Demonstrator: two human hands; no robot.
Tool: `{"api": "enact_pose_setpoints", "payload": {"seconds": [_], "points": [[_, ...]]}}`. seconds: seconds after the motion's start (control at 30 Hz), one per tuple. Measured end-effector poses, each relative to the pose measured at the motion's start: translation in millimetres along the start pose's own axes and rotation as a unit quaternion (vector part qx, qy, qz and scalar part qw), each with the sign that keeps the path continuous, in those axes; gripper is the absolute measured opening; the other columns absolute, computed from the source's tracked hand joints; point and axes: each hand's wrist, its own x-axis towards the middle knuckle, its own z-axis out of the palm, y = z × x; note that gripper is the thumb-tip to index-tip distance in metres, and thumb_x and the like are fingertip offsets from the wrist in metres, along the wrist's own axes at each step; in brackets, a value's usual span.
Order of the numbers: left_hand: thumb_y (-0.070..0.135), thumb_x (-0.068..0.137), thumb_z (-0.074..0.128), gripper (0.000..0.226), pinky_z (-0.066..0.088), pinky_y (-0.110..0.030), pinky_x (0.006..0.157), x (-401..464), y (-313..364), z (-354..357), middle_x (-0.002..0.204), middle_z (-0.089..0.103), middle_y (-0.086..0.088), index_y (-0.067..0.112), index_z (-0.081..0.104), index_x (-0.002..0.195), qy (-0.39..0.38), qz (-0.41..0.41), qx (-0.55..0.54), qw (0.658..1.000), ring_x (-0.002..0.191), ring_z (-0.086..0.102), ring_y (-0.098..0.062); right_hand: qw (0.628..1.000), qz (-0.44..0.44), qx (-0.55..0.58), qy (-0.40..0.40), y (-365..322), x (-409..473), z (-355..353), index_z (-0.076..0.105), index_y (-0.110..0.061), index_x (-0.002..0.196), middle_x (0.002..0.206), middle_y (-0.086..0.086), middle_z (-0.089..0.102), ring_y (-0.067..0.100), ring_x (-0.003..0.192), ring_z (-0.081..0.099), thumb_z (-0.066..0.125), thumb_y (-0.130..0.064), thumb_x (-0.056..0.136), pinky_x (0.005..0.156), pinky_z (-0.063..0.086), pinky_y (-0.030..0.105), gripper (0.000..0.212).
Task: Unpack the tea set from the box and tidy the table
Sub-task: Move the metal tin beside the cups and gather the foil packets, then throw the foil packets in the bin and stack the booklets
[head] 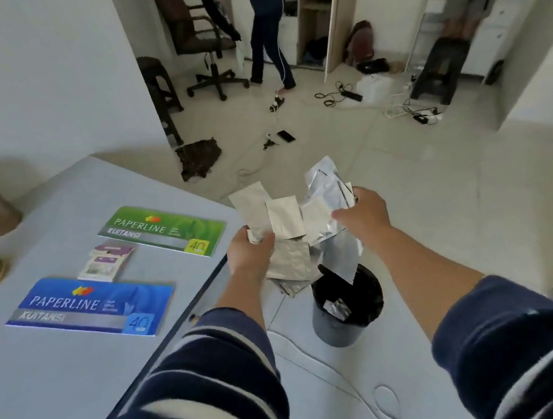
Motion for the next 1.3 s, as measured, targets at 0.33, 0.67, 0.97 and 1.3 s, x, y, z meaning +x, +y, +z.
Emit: {"api": "enact_pose_setpoints", "payload": {"seconds": [0.33,0.67,0.97,1.3], "points": [[0.025,0.088,0.056,0.021,0.031,-0.026,0.048,67.8,-42.5,141.8,0.060,0.046,0.003,0.017,0.044,0.072,-0.091,0.009,0.129,0.987,0.056,0.041,-0.019,0.989,0.096,-0.059,0.091,122.9,74.6,11.0,0.023,-0.031,0.062,0.058,-0.009,0.031,0.010,0.051,0.030,0.054,-0.005,0.082,0.044,0.022,0.022,0.045],[0.034,0.094,0.051,0.020,0.043,-0.028,0.059,146.1,-172.7,269.2,0.090,0.064,-0.004,0.016,0.053,0.103,-0.183,-0.032,0.264,0.946,0.077,0.058,-0.025,0.980,0.182,-0.011,0.082,275.9,145.1,115.3,0.054,-0.014,0.092,0.066,-0.010,0.047,0.002,0.054,0.042,0.058,-0.007,0.085,0.054,0.034,0.016,0.010],[0.032,0.097,0.052,0.055,0.044,-0.037,0.103,149.3,-225.4,286.8,0.133,0.061,-0.001,0.023,0.033,0.147,-0.284,-0.058,0.276,0.917,0.125,0.054,-0.022,0.968,0.250,-0.006,-0.023,333.3,138.0,135.2,0.056,-0.009,0.131,0.117,0.005,0.069,0.017,0.093,0.061,0.052,-0.003,0.092,0.067,0.038,-0.004,0.040],[0.033,0.096,0.052,0.049,0.049,-0.031,0.086,130.4,-131.1,251.9,0.129,0.063,0.010,0.032,0.038,0.143,-0.252,0.048,0.316,0.914,0.117,0.058,-0.018,0.981,0.161,-0.068,-0.081,250.8,132.0,86.1,0.051,-0.021,0.133,0.126,0.002,0.065,0.019,0.115,0.060,0.056,-0.016,0.092,0.089,0.041,0.022,0.041]]}}
